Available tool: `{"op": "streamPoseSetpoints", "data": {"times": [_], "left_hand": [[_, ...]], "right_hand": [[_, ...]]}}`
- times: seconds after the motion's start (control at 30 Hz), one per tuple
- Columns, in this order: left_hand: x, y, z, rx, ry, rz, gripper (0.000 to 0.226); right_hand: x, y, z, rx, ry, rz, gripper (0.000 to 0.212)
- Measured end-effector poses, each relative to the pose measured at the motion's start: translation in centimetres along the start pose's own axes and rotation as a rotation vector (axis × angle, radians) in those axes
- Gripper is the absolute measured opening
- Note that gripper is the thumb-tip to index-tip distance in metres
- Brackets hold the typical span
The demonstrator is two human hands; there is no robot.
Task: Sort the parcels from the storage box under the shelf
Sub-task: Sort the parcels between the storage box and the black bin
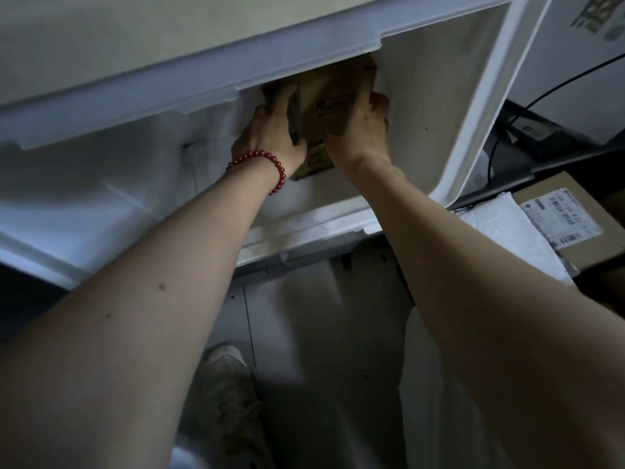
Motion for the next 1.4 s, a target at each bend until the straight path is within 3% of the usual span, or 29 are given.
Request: {"op": "streamPoseSetpoints", "data": {"times": [0.13,0.33,0.43,0.57,0.67,0.73,0.83,1.1,1.4], "left_hand": [[0.5,0.3,0.8,0.055,0.027,-0.029,0.076],[1.4,1.4,1.9,0.068,0.091,-0.132,0.050],[0.9,1.4,1.8,0.060,-0.070,-0.407,0.054],[-1.4,0.2,1.0,0.040,-0.315,-0.752,0.046],[-2.6,-1.0,0.4,0.063,-0.419,-0.844,0.037],[-3.0,-1.1,-0.6,-0.029,-0.509,-0.804,0.057],[-3.3,-1.1,-3.1,-0.134,-0.485,-0.643,0.074],[-0.5,-3.6,-10.0,-0.037,-0.338,-0.655,0.058],[1.6,-8.3,-15.5,-0.008,-0.196,-0.513,0.059]], "right_hand": [[0.0,0.0,1.0,0.065,0.012,0.039,0.078],[-0.3,0.4,2.3,0.111,0.015,0.071,0.077],[-0.1,0.3,2.8,0.128,0.089,0.188,0.070],[-0.6,0.7,2.0,0.104,0.035,0.184,0.039],[-0.3,1.2,0.1,0.032,0.218,0.342,0.034],[0.1,1.2,-1.3,0.024,0.363,0.483,0.033],[-0.1,0.2,-3.3,-0.030,0.366,0.478,0.037],[0.2,-5.3,-9.7,-0.141,0.377,0.450,0.051],[0.6,-10.4,-16.6,-0.243,0.378,0.620,0.036]]}}
Point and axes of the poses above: each hand's wrist, its own z-axis towards the middle knuckle, its own y-axis out of the palm, x = y × z, the point moved 4 cm from there along z, towards the middle knuckle, and after that the axes turned 8 degrees about x, right-handed, at the moved point
